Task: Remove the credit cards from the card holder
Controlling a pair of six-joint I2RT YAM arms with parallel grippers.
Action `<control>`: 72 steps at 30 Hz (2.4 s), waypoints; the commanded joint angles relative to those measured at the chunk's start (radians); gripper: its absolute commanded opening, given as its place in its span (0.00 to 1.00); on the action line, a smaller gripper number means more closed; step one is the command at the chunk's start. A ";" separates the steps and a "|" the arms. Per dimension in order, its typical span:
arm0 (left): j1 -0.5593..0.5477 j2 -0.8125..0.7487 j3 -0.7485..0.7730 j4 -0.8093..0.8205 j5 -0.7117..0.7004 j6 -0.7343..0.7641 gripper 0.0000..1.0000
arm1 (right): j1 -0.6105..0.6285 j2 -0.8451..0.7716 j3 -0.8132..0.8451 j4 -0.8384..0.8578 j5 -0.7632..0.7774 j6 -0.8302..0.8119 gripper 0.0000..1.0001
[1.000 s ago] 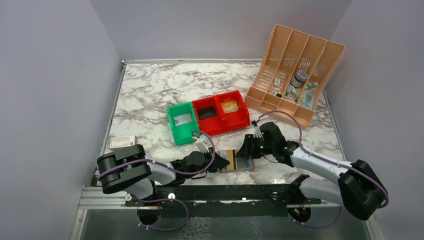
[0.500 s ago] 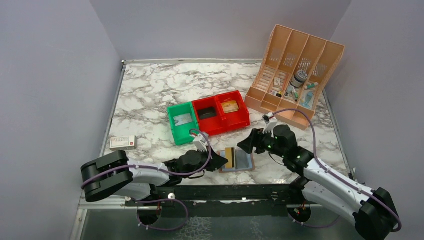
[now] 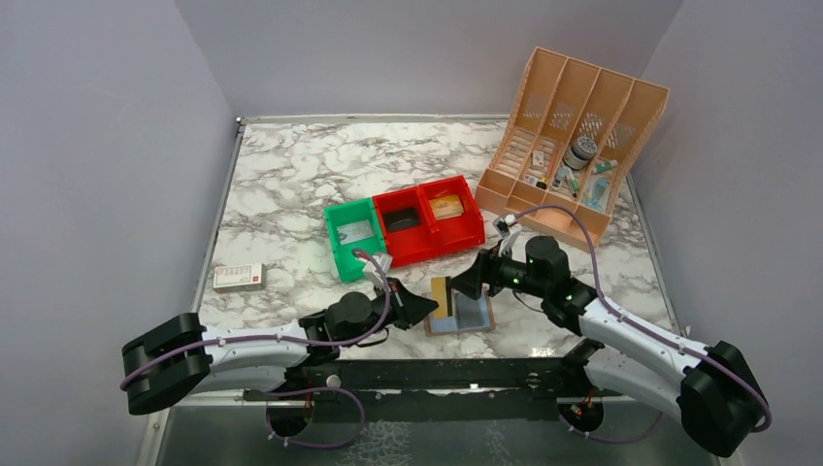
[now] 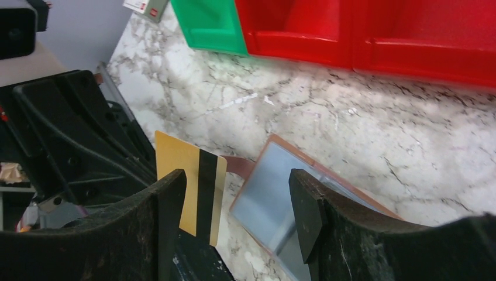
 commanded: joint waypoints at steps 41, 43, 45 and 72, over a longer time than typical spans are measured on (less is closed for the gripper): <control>0.222 -0.156 0.052 -0.053 0.368 0.048 0.00 | -0.178 0.280 -0.002 0.512 -0.637 0.198 0.54; 0.221 -0.158 0.047 -0.046 0.368 0.046 0.00 | -0.178 0.271 -0.001 0.512 -0.638 0.203 0.51; 0.222 -0.157 0.045 -0.038 0.369 0.046 0.00 | -0.178 0.269 0.002 0.512 -0.643 0.205 0.47; 0.221 -0.145 0.037 0.016 0.395 0.038 0.00 | -0.178 0.270 0.007 0.601 -0.740 0.277 0.22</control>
